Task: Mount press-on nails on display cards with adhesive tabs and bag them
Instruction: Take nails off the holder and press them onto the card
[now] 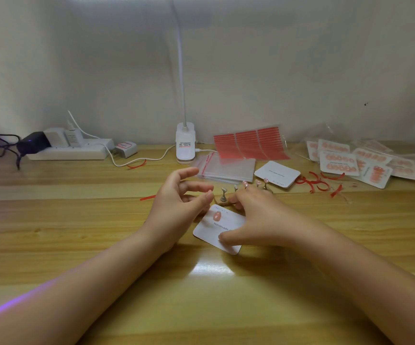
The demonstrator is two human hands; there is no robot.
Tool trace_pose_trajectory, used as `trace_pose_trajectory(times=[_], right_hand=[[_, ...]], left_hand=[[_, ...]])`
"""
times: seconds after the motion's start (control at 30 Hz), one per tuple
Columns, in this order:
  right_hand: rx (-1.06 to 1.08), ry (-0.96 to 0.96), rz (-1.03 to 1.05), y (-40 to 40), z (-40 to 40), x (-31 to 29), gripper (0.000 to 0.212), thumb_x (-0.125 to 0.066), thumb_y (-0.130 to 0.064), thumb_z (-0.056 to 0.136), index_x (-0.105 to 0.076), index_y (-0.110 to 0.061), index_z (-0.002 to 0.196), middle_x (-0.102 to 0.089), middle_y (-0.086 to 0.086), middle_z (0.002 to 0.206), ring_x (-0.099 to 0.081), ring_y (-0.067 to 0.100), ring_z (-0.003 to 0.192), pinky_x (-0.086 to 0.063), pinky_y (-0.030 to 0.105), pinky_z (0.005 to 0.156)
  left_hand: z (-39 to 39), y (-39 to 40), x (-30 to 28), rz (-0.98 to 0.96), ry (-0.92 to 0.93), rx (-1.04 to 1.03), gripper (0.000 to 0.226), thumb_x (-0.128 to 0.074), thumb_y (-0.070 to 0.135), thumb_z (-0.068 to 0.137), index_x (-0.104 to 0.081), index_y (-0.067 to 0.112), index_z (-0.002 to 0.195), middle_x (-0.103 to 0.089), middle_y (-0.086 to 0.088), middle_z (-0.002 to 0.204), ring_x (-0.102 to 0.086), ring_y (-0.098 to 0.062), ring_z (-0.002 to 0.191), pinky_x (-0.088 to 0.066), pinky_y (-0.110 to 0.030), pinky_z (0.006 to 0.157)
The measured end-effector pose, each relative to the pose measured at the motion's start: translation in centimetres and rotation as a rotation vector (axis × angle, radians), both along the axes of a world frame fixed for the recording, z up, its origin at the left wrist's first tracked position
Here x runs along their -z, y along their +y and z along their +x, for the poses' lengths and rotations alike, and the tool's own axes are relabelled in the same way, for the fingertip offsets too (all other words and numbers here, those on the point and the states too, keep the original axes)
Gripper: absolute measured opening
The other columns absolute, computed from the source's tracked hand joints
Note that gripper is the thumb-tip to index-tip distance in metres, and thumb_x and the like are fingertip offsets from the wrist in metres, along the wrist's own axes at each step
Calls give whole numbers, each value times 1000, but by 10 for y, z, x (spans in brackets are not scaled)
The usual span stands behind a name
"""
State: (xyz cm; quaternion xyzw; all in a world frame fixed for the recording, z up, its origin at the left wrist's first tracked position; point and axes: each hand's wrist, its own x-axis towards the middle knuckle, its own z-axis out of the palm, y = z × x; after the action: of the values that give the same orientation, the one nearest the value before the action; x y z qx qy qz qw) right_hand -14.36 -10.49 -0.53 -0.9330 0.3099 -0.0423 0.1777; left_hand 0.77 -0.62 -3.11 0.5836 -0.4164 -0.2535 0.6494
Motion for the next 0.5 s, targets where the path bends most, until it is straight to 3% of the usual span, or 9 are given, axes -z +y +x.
trace_pose_trajectory(times=[0.13, 0.23, 0.33, 0.5], right_hand=[[-8, -37, 47, 2, 3, 4, 83, -71, -65, 56, -48, -31, 129, -41, -17, 109, -42, 10, 113, -43, 30, 89], [-2, -96, 124, 2, 2, 4, 84, -77, -58, 59, -45, -31, 131, -42, -25, 96, -46, 2, 96, -39, 21, 72], [-9, -120, 178, 2, 1, 4, 86, -83, -52, 58, -44, -31, 131, -46, -21, 95, -48, -2, 86, -36, 18, 65], [-24, -217, 253, 5, 0, 3, 94, -89, -41, 55, -36, -33, 132, -48, -15, 102, -51, -1, 92, -42, 18, 70]], left_hand=[[0, -1, 1, -9, 36, 20, 48, -73, 7, 84, -52, 26, 122, -73, 4, 96, -67, -19, 80, -60, -32, 73], [-1, -1, 2, -11, -35, 16, 47, -74, 10, 83, -52, 31, 119, -73, 5, 97, -67, -18, 80, -59, -35, 76], [-3, 0, 4, -9, -153, 27, 48, -74, 12, 83, -51, 32, 120, -72, 7, 97, -68, -12, 81, -58, -30, 73], [-10, 3, 6, -64, -467, -76, 49, -65, 9, 90, -40, 34, 124, -64, 11, 97, -63, -1, 91, -51, -14, 74]])
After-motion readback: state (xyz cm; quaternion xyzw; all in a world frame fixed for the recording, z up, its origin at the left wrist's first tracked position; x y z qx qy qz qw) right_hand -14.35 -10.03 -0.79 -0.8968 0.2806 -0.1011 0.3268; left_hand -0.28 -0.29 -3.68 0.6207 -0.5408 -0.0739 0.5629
